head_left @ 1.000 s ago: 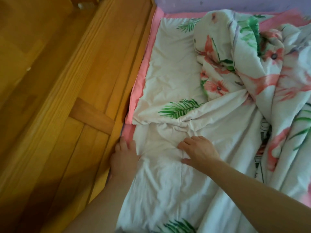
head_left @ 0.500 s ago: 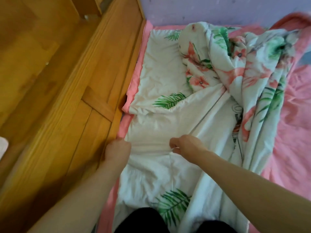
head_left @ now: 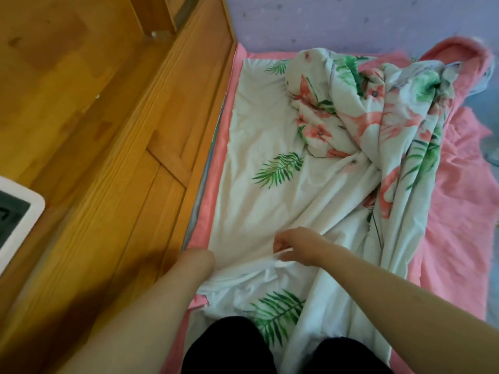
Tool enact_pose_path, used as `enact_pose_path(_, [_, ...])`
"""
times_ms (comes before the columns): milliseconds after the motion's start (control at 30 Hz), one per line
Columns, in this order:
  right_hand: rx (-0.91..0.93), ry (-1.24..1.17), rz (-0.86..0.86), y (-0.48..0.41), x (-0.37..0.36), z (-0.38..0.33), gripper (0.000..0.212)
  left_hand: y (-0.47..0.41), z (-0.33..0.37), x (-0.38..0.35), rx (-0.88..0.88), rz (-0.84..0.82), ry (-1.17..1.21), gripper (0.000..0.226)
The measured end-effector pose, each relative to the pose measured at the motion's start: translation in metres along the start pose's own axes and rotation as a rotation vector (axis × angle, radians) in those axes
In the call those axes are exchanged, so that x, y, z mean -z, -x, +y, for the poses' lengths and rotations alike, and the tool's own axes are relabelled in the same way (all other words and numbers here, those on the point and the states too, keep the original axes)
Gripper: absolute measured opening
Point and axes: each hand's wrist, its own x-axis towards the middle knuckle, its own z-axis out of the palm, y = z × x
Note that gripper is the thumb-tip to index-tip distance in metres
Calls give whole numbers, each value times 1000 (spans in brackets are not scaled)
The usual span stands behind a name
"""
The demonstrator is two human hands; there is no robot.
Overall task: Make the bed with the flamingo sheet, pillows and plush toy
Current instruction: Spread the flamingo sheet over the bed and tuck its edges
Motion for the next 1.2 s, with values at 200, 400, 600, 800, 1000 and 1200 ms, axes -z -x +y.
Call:
enact_pose_path(200, [-14, 120, -28, -5, -12, -4, 38, -7, -11, 3, 64, -193, 34, 40])
enact_pose_path(400, [41, -50, 166, -29, 2, -8, 26, -35, -25, 24, 111, 616, 474, 32])
enact_pose_path(600, [-17, 105, 316, -66, 22, -4, 46, -68, -27, 73, 108, 937, 252, 40])
enact_pose_path(800, [-127, 144, 88, -84, 18, 5, 64, -112, -22, 92, 198, 822, 268, 46])
enact_pose_path(1000, [-86, 170, 8, -88, 29, 15, 65, -132, -28, 105, 156, 886, 435, 55])
enact_pose_path(1200, [-76, 202, -3, -87, 29, 16, 66, -121, -27, 105, 213, 839, 326, 51])
